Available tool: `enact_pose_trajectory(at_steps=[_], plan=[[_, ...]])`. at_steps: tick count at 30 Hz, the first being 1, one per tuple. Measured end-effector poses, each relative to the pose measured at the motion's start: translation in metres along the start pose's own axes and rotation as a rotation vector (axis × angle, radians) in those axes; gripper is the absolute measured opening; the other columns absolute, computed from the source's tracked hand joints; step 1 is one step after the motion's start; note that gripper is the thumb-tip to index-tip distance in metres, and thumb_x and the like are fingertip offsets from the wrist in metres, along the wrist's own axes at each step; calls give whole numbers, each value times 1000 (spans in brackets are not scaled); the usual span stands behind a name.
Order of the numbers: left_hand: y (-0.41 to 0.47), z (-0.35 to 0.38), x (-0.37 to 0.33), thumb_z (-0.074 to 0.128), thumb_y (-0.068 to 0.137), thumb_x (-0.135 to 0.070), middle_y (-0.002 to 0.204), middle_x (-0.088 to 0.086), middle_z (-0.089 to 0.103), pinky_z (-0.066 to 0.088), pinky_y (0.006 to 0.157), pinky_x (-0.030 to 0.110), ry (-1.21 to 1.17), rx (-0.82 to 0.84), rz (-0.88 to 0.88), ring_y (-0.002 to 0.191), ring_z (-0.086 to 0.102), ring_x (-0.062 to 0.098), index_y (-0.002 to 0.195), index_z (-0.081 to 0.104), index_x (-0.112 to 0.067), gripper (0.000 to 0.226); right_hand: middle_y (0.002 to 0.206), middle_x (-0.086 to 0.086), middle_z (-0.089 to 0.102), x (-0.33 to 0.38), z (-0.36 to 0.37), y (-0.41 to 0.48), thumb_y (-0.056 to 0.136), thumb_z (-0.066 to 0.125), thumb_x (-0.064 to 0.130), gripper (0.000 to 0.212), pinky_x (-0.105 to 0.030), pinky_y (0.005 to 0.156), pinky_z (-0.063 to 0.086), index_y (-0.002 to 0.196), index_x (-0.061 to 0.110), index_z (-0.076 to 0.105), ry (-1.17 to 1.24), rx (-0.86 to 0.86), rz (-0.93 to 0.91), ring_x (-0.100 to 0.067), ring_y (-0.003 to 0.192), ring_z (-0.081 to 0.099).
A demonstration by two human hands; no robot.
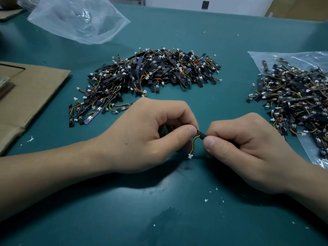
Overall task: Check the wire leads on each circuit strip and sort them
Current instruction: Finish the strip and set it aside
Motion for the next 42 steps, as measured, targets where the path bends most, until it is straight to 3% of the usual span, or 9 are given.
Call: enact_pose_trajectory(at_steps=[9,12,14,19,25,32,36,40,42], plan=[[-1,-19,0,61,101,-27,82,-9,73,52,69,39,22,-257,29,70,67,22,113,66,-24,13,54,0,29,-4,-2,-1,100,48,33,43,-19,48,25,60,21,40,32,-49,1,-3,48,27],[-2,-31,12,57,98,-21,95,-9,65,41,76,18,57,-389,-55,86,59,16,120,62,-23,23,63,2,51,-13,-29,-7,107,48,25,18,-15,51,33,104,27,65,314,-410,31,-5,51,39],[0,-29,21,59,93,-23,107,-13,63,37,80,12,124,-371,-143,98,58,14,122,59,-26,30,71,4,63,-31,-37,-10,107,48,20,31,-16,48,35,138,24,52,528,-570,138,-11,52,41],[1,-14,23,57,89,-30,127,-22,54,36,101,12,259,-226,-184,123,51,2,131,53,-30,42,60,2,65,-36,-12,-3,96,59,27,25,-16,52,40,117,25,71,316,-296,256,-10,51,49],[-2,-1,12,52,88,-40,148,-10,50,28,121,46,554,-79,-123,143,41,12,128,57,-30,41,61,14,65,-19,0,-3,95,62,26,14,-9,56,40,99,27,75,163,-145,179,-3,54,59],[-6,10,4,52,94,-31,153,-4,48,52,102,40,569,24,-3,143,42,13,124,58,-27,31,61,11,65,-18,-2,-2,95,62,25,12,-12,52,40,94,28,74,149,-167,167,-6,51,57],[16,0,13,65,77,-2,140,-27,46,29,121,29,275,-1,-40,135,45,-1,116,60,-41,55,59,2,60,-18,-16,-6,96,62,23,13,-30,46,41,89,27,73,142,-335,156,-19,47,51],[31,-11,36,57,102,-22,151,-6,48,29,94,11,392,-20,-248,132,45,13,142,50,-33,42,71,5,63,-27,-19,-7,92,66,24,6,-19,55,41,95,27,70,124,-379,220,-12,55,51],[31,-8,46,51,103,-24,129,-5,58,32,81,10,379,-46,-332,113,49,15,144,49,-26,41,83,12,66,-29,-12,-5,93,70,29,11,-17,63,45,104,31,69,10,-282,262,-12,65,57]])
Point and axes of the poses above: each hand's wrist, its own y-axis towards the middle knuckle, its own z-axis out of the palm, x = y × z, the point moved 8 cm from there along y, towards the middle knuckle
